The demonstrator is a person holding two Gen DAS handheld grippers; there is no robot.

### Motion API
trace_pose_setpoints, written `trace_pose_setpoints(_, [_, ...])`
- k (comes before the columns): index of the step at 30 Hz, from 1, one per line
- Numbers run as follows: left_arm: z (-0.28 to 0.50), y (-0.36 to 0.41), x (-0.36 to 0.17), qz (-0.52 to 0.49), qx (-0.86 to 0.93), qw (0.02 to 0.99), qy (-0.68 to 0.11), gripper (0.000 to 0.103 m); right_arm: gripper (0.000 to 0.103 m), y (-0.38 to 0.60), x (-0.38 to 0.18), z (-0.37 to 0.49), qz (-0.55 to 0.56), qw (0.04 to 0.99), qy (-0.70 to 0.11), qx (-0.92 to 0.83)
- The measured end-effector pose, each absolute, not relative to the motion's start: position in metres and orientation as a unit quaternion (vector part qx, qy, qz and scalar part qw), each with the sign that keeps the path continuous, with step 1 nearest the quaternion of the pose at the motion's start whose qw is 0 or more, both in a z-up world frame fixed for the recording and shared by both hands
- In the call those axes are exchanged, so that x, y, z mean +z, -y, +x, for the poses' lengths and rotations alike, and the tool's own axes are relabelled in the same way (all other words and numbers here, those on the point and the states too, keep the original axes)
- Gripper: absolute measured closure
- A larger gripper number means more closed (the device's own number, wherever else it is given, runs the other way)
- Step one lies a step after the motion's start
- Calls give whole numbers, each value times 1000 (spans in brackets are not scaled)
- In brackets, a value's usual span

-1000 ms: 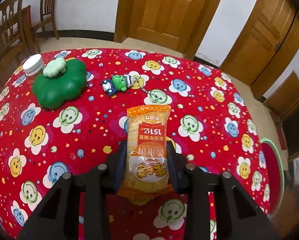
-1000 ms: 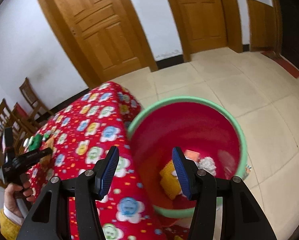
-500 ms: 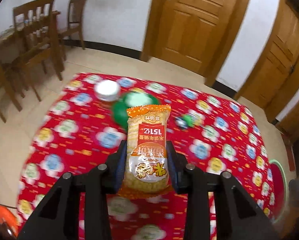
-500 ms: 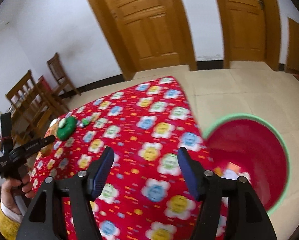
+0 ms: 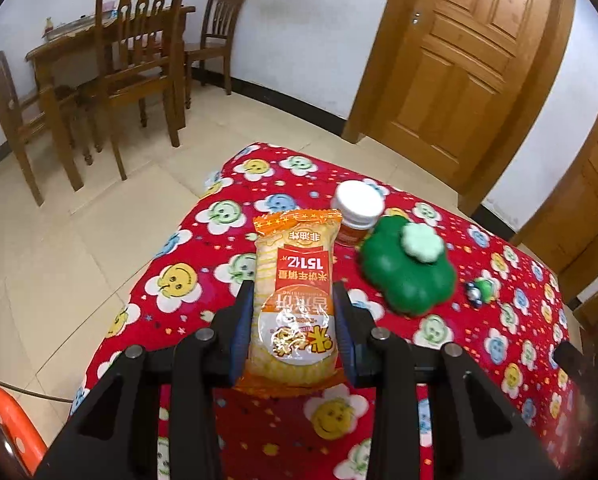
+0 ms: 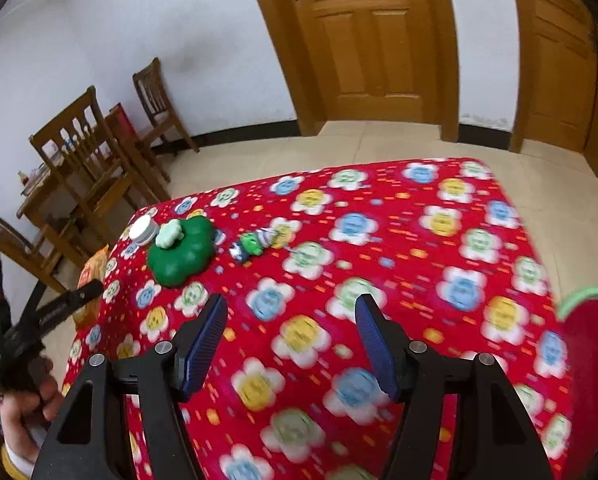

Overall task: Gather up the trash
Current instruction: 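Grasp the green toy figure with the right tool while the left tool holds the snack bag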

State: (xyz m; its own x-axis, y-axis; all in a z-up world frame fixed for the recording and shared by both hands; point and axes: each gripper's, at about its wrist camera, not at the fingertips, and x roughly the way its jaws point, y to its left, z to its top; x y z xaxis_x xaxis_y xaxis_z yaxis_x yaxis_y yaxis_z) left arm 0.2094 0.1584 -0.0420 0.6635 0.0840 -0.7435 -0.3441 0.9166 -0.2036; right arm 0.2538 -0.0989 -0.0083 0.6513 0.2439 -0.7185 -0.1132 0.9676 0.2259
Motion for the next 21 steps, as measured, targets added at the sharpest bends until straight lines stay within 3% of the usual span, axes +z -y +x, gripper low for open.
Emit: trace_pose_setpoints(21, [212,-160,-64,-177,97,898,-391,66,36,26,-61,347,-6,903,-422,78])
